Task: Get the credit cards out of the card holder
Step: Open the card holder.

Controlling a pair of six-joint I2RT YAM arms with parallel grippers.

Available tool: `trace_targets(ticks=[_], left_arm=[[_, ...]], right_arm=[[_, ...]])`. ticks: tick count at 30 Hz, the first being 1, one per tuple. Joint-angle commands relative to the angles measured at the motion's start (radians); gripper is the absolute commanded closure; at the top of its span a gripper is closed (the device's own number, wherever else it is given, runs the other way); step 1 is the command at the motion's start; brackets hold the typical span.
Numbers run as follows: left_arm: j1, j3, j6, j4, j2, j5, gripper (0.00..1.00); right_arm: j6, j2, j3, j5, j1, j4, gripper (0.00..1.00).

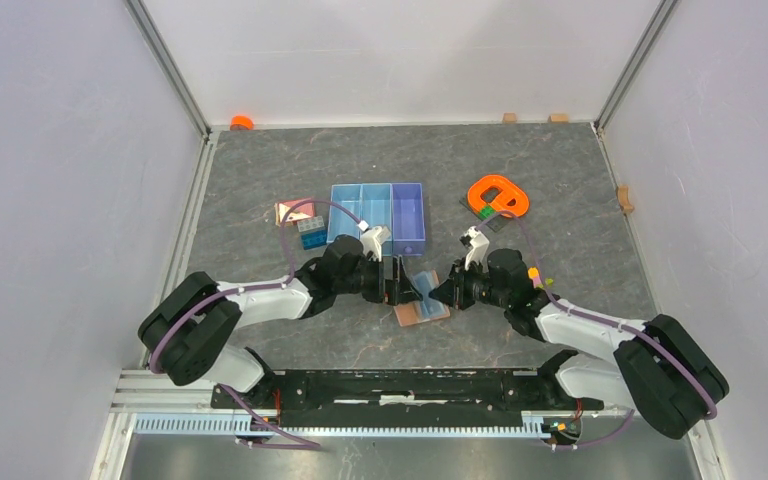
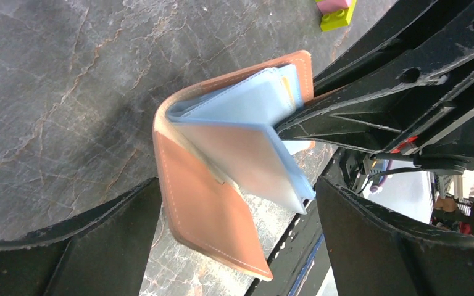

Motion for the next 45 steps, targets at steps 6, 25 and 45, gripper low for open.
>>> trace_targets(ticks=[6, 25, 45], left_arm=[[0.000, 0.020, -0.025, 0.074, 0.025, 0.037, 0.00], [0.000, 0.016, -0.028, 0.092, 0.006, 0.049, 0.19], [0.025, 0.075, 0.032, -0.129, 0.028, -0.079, 0.98]], right_arm=[[0.013, -0.038, 0.002, 0.012, 0.025, 0.036, 0.95], [-0.018, -0.133, 0.074, 0.393, 0.212, -0.137, 0.99], [-0.011, -0.078, 0.105, 0.381, 0.181, -0.201, 0.68]])
